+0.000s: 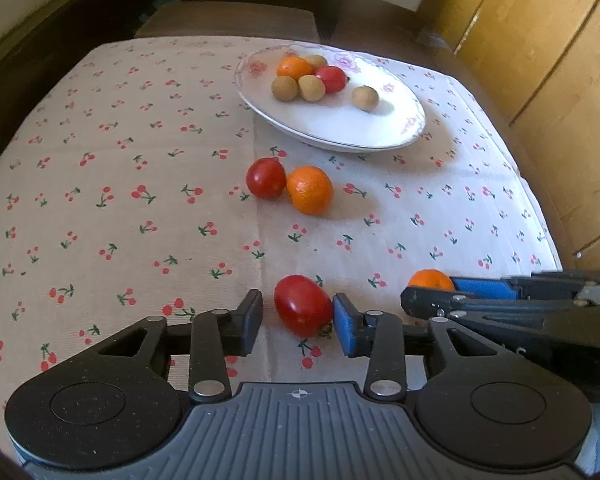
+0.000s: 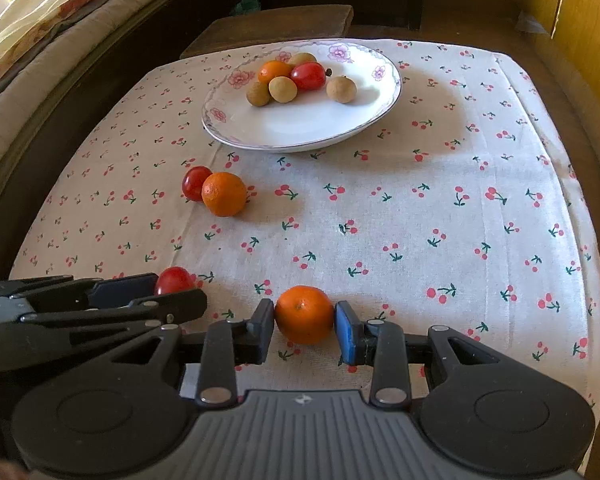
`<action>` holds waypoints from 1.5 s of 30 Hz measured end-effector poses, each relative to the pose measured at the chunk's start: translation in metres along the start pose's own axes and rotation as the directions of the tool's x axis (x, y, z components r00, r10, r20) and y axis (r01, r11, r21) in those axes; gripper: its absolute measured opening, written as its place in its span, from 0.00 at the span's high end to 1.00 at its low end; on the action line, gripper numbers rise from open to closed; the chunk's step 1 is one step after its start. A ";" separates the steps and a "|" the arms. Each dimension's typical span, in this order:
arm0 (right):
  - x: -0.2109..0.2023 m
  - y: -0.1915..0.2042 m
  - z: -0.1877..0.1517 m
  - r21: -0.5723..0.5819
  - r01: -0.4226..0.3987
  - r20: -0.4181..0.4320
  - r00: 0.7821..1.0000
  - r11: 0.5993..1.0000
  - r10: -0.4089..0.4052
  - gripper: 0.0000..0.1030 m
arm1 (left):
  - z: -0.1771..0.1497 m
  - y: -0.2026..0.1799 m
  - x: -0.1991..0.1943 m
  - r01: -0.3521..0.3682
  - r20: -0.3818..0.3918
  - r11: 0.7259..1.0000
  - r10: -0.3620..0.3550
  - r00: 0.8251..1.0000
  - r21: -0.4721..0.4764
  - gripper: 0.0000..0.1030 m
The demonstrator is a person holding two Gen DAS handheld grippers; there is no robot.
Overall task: Organize fruits
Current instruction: 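Carry the tomato in the left gripper while the right carries the orange to the bowl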
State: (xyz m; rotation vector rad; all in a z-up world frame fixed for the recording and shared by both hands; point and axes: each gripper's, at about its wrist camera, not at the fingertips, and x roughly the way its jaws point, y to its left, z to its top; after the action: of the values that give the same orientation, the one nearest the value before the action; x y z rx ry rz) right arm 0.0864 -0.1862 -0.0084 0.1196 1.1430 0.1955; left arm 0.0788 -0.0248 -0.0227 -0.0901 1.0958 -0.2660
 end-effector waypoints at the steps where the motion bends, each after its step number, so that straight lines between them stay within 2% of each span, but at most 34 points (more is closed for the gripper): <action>1: 0.001 0.000 0.000 0.002 -0.001 -0.001 1.000 1.000 0.001 0.67 | 0.001 0.000 0.000 0.000 0.000 1.000 0.000 1.000 -0.004 0.53; 6: -0.001 0.003 0.000 -0.008 0.010 0.008 1.000 1.000 -0.010 0.67 | 0.001 0.000 0.000 0.003 0.006 1.000 -0.003 1.000 -0.019 0.55; 9: -0.001 0.005 0.000 -0.018 0.016 0.003 1.000 1.000 -0.016 0.67 | 0.001 -0.004 0.001 -0.003 0.003 1.000 0.003 1.000 0.007 0.63; 12: -0.002 0.005 -0.001 -0.019 0.015 0.003 1.000 1.000 -0.015 0.67 | -0.001 -0.006 0.000 -0.013 0.009 1.000 0.013 1.000 0.019 0.62; 20: -0.015 0.001 0.002 -0.004 0.000 0.037 0.999 1.000 0.000 0.67 | 0.003 -0.006 -0.010 0.017 0.028 1.000 -0.018 0.999 0.015 0.63; 35: -0.027 -0.005 0.031 0.045 -0.022 0.109 0.994 0.999 0.017 0.67 | 0.043 -0.011 -0.028 0.051 0.106 0.999 -0.052 0.993 0.010 0.64; 45: -0.022 -0.011 0.060 0.051 -0.019 0.138 0.990 0.999 0.012 0.67 | 0.073 -0.013 -0.020 0.059 0.134 0.998 -0.059 0.989 0.004 0.64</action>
State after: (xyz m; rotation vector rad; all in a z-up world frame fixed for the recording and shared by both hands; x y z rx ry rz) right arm 0.1334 -0.2013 0.0341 0.1853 1.0100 0.1685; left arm 0.1326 -0.0366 0.0309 -0.1382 0.9607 -0.3086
